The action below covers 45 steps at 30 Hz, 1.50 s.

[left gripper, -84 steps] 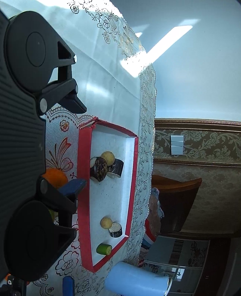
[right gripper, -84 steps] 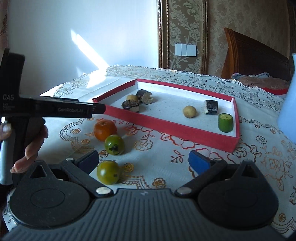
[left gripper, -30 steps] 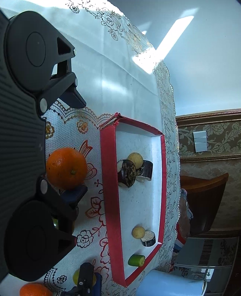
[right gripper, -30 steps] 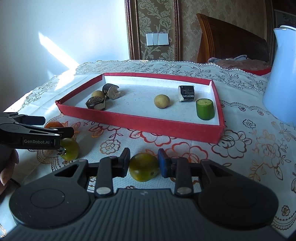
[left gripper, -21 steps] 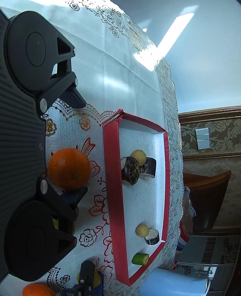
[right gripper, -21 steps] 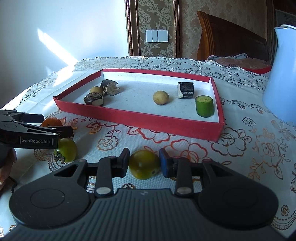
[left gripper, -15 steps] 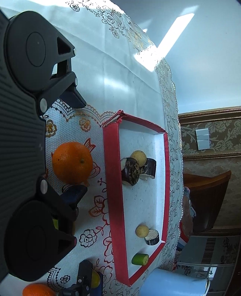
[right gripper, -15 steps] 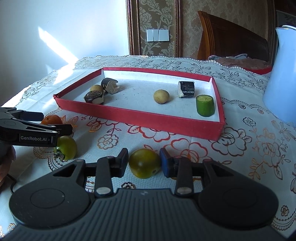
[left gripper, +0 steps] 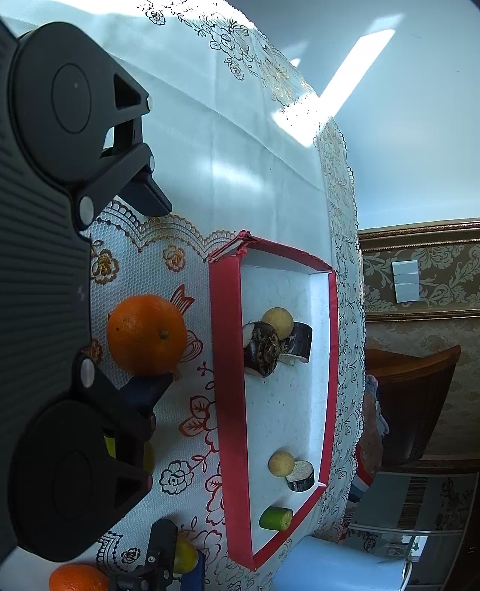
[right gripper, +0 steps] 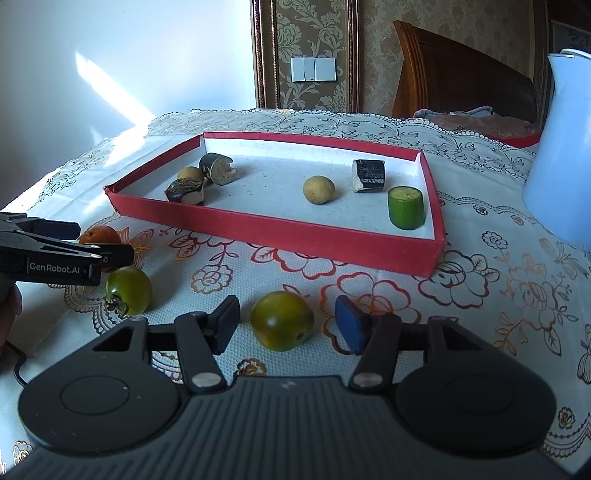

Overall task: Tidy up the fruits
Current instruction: 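Grasp the orange with the left gripper while the right holds the green fruit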

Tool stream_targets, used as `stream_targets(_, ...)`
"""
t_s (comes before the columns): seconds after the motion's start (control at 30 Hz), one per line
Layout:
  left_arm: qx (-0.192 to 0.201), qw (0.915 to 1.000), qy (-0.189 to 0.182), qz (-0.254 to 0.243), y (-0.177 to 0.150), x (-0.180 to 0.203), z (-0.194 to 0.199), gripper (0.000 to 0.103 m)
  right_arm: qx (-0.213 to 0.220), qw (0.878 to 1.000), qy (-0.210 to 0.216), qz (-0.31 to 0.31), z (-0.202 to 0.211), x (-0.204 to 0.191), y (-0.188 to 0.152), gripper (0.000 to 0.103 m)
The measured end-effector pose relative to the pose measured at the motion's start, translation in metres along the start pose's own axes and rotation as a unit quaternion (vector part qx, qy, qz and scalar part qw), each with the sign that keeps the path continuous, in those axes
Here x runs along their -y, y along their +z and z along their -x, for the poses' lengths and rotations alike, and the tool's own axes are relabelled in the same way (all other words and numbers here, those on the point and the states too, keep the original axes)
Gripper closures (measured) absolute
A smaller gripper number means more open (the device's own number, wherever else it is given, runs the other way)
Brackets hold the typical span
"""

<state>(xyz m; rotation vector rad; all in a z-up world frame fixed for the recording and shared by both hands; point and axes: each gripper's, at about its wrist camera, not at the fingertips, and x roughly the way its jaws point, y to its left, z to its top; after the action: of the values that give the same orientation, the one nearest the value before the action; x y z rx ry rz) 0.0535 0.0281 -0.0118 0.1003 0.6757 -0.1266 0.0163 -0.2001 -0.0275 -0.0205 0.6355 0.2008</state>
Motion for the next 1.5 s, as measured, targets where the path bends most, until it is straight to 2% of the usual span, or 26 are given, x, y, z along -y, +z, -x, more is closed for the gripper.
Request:
stream_targets(0.1,0.0,1.0,-0.005,0.004,-0.002,-0.002,0.002,0.013,0.001,1.0,-0.01,0.003,0.0,-0.001,0.0,0.054)
stream_targets(0.23,0.006,0.9997,0.01,-0.023,-0.003,0.008,0.002,0.014,0.002,1.0,-0.012,0.004,0.0,-0.002,0.0,0.06)
stream_targets(0.33,0.012,0.9995,0.006,-0.03,-0.004,0.011,0.004,0.026,0.004,1.0,-0.014,0.008,0.002,-0.003,-0.001,0.067)
stream_targets(0.4,0.014,0.9994,0.003,-0.031,-0.004,0.011,0.005,0.045,0.004,1.0,-0.015,0.01,0.002,-0.003,-0.001,0.068)
stream_targets(0.43,0.016,0.9994,0.004,-0.032,-0.004,0.012,0.006,0.047,0.004,1.0,-0.015,0.01,0.002,-0.003,-0.001,0.068)
stream_targets(0.83,0.022,0.9986,0.008,-0.047,-0.005,0.017,0.007,0.053,0.005,1.0,-0.016,0.01,0.002,-0.003,-0.001,0.068)
stream_targets(0.93,0.022,0.9986,0.001,-0.049,-0.005,0.018,0.008,0.061,0.007,1.0,-0.016,0.011,0.003,-0.004,-0.001,0.071)
stream_targets(1.5,0.037,0.9978,0.013,-0.055,-0.006,0.02,0.013,0.062,0.012,1.0,-0.023,0.009,0.005,-0.004,-0.002,0.071)
